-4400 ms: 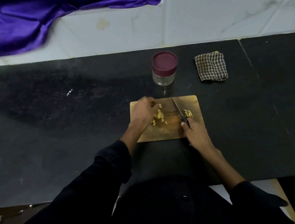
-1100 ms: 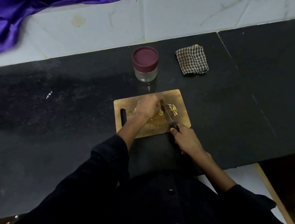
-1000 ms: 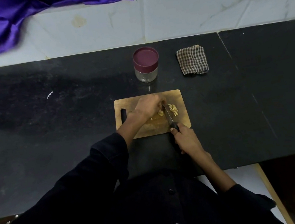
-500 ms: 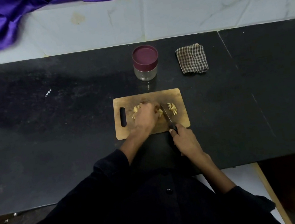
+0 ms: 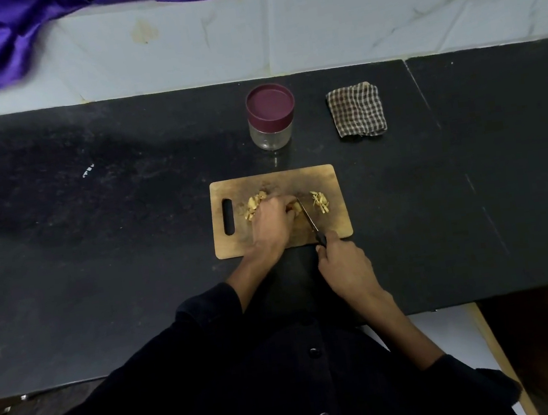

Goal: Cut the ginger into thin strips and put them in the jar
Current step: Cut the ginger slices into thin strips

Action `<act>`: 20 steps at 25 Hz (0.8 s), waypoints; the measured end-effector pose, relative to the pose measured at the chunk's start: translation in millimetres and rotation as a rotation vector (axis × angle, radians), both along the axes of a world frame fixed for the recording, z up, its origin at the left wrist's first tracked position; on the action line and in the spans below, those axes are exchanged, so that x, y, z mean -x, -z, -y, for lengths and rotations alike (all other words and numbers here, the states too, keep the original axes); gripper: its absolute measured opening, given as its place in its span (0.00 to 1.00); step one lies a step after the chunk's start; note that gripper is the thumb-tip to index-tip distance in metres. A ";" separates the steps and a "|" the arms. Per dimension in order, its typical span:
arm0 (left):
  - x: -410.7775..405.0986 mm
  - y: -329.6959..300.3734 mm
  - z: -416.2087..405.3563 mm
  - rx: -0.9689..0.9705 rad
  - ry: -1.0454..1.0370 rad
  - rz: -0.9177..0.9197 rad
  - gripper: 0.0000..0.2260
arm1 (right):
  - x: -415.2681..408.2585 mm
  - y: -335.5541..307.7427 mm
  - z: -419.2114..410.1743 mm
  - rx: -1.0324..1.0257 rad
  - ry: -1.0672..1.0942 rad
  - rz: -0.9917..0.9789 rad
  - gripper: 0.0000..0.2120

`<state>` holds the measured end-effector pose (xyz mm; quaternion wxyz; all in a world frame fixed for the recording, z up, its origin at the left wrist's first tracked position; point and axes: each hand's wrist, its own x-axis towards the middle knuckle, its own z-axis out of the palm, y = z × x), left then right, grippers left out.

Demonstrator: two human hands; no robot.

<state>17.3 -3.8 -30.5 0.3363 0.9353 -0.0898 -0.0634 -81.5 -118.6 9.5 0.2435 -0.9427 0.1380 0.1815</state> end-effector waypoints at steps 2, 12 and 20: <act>0.4 -1.8 0.4 -0.002 -0.002 -0.001 0.08 | 1.3 -0.7 0.7 -0.007 0.012 -0.004 0.14; 1.2 -5.8 -3.6 0.043 0.035 -0.010 0.09 | -4.4 2.9 6.4 -0.173 0.093 0.014 0.13; 2.4 -7.1 -0.8 -0.008 0.023 0.007 0.09 | -15.4 6.3 1.2 -0.139 0.037 0.021 0.10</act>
